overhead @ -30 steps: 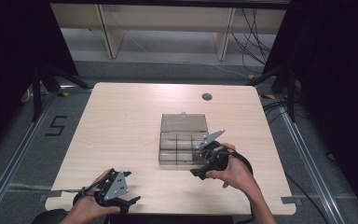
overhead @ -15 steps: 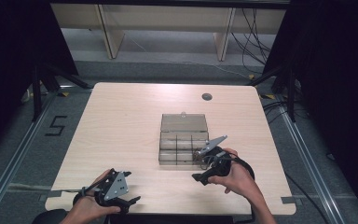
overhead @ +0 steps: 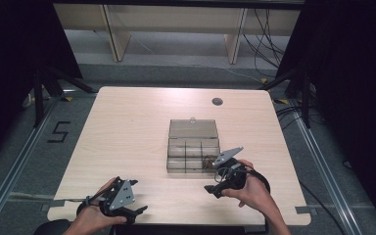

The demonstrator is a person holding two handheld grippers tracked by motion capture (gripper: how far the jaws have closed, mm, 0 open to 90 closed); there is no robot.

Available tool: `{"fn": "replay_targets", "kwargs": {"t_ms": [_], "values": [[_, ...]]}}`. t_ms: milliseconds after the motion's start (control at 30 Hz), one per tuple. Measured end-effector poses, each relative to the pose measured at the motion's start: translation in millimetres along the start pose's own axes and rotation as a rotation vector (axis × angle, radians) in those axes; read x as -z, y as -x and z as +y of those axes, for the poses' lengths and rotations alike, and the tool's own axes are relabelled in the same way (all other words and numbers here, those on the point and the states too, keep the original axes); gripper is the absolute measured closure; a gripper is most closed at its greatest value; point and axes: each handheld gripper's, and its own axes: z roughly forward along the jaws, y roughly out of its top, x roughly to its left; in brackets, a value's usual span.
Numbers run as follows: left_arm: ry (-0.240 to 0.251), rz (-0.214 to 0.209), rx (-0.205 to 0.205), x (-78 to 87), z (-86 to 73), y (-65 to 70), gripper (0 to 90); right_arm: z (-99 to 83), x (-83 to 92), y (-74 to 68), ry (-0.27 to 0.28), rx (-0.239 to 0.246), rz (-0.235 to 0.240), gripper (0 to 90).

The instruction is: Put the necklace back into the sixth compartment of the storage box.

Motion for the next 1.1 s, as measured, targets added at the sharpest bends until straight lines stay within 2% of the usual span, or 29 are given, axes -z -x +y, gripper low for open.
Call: {"fn": "replay_targets", "kwargs": {"t_ms": [33, 100, 200, 367, 500, 567, 633, 667, 700, 733, 767, 800, 833, 867, 900, 933, 1000, 1033, 1067, 1100], "values": [[-0.001, 0.0, -0.001, 0.1, 0.0, -0.1, 15.0, -0.7, -0.5, 1.0, 0.017, 0.025, 0.006, 22.4], [-0.004, 0.0, -0.001, 0.2, 0.1, -0.1, 15.0, -1.7, -2.0, 1.3, 0.02, 0.037, 0.018, 22.4], [-0.005, 0.003, -0.002, 0.1, 0.1, -0.2, 15.0, -4.0, -1.9, -0.7, 0.024, 0.026, 0.003, 22.3], [0.001, -0.003, -0.002, 0.0, -0.2, 0.0, 15.0, -6.4, -1.8, -4.1, 0.027, 0.023, 0.011, 22.3], [0.001, -0.001, -0.002, 0.1, -0.1, 0.1, 15.0, -8.3, -2.7, -5.0, 0.025, 0.044, 0.014, 22.2], [-0.009, -0.003, -0.003, 1.0, 0.3, -0.1, 15.0, -9.8, -3.4, -6.1, 0.028, 0.032, 0.011, 22.0], [0.002, -0.002, -0.002, 0.0, -0.2, -0.1, 15.0, -11.0, -3.4, -7.0, 0.023, 0.032, 0.012, 21.9], [-0.009, -0.003, -0.003, 0.8, 0.2, -0.2, 15.0, -12.1, -5.0, -8.7, 0.033, 0.017, 0.009, 21.8], [-0.008, -0.002, -0.004, 0.6, 0.1, -0.2, 15.0, -12.3, -4.6, -8.1, 0.026, 0.029, 0.004, 21.5], [-0.003, -0.004, -0.002, 0.3, 0.0, -0.1, 15.0, -12.9, -4.8, -10.1, 0.016, 0.013, 0.016, 21.4], [0.001, -0.001, -0.002, 0.2, -0.2, 0.1, 15.0, -13.3, -6.1, -8.9, 0.025, 0.038, 0.025, 21.3], [0.001, 0.0, -0.002, 0.2, -0.1, 0.1, 15.0, -14.4, -5.8, -10.5, 0.02, 0.018, 0.006, 21.2], [0.002, -0.003, -0.002, 0.0, -0.2, 0.0, 15.0, -15.4, -6.2, -12.6, 0.019, -0.003, 0.023, 21.1], [0.002, -0.002, -0.003, -0.1, -0.2, 0.0, 15.0, -15.8, -6.8, -11.3, 0.029, 0.031, 0.011, 21.0], [0.002, -0.003, -0.003, -0.1, -0.2, 0.1, 15.0, -16.5, -7.0, -11.5, 0.031, 0.036, 0.013, 20.9], [0.003, -0.002, -0.002, -0.2, -0.2, 0.1, 15.0, -17.4, -7.9, -12.6, 0.04, 0.03, 0.016, 20.7], [0.001, -0.003, -0.003, -0.1, -0.3, 0.0, 15.0, -18.8, -6.7, -15.0, 0.015, -0.002, 0.002, 20.4], [-0.008, -0.002, -0.004, 0.5, 0.1, -0.1, 15.0, -19.7, -9.0, -15.6, 0.034, -0.001, -0.004, 20.4], [0.001, 0.0, -0.002, 0.0, -0.2, 0.1, 15.0, -20.1, -7.6, -15.5, 0.026, 0.008, 0.012, 20.3], [0.0, 0.0, -0.003, 0.0, -0.2, 0.1, 15.0, -21.0, -9.5, -16.3, 0.041, 0.0, 0.002, 20.2]]}}
